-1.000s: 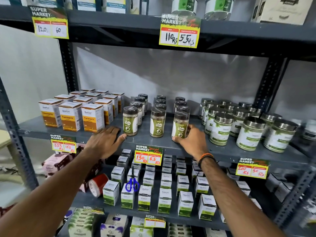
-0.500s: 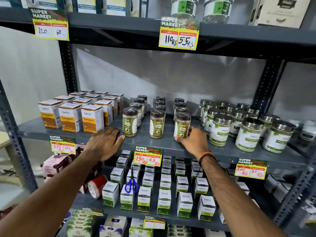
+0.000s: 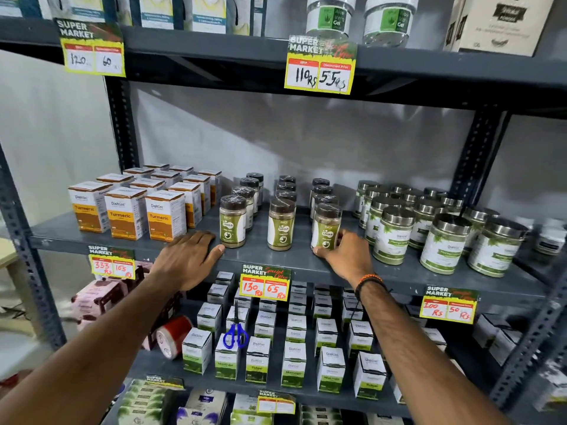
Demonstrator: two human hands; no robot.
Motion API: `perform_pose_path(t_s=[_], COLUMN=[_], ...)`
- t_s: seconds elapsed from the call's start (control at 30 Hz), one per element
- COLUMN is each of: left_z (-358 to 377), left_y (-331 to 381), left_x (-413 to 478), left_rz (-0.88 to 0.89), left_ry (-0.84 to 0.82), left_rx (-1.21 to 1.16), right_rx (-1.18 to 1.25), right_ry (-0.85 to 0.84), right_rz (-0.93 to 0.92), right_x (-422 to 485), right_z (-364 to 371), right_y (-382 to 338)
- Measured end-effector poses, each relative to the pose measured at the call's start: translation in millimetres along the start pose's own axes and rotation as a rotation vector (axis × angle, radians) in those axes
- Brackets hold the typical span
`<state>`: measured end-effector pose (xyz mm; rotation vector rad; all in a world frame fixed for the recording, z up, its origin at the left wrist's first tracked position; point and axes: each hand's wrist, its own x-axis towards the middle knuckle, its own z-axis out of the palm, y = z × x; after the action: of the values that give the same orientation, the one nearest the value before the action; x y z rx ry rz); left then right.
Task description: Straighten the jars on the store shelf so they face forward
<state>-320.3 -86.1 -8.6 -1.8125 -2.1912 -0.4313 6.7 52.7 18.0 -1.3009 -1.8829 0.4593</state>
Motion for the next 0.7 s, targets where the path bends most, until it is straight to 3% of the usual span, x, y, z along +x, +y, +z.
perform_pose_path(t_s=[0.7], left_z=[-4], left_y=[2], left_x=[-2], left_rz=[-0.031], left_ry=[-0.036], left_rx=[-0.015], right_rx=[-0.056], right_ry=[-0.083], right_rz=[0.014], right_x=[-13], right_z=[-9], right_y=[-12])
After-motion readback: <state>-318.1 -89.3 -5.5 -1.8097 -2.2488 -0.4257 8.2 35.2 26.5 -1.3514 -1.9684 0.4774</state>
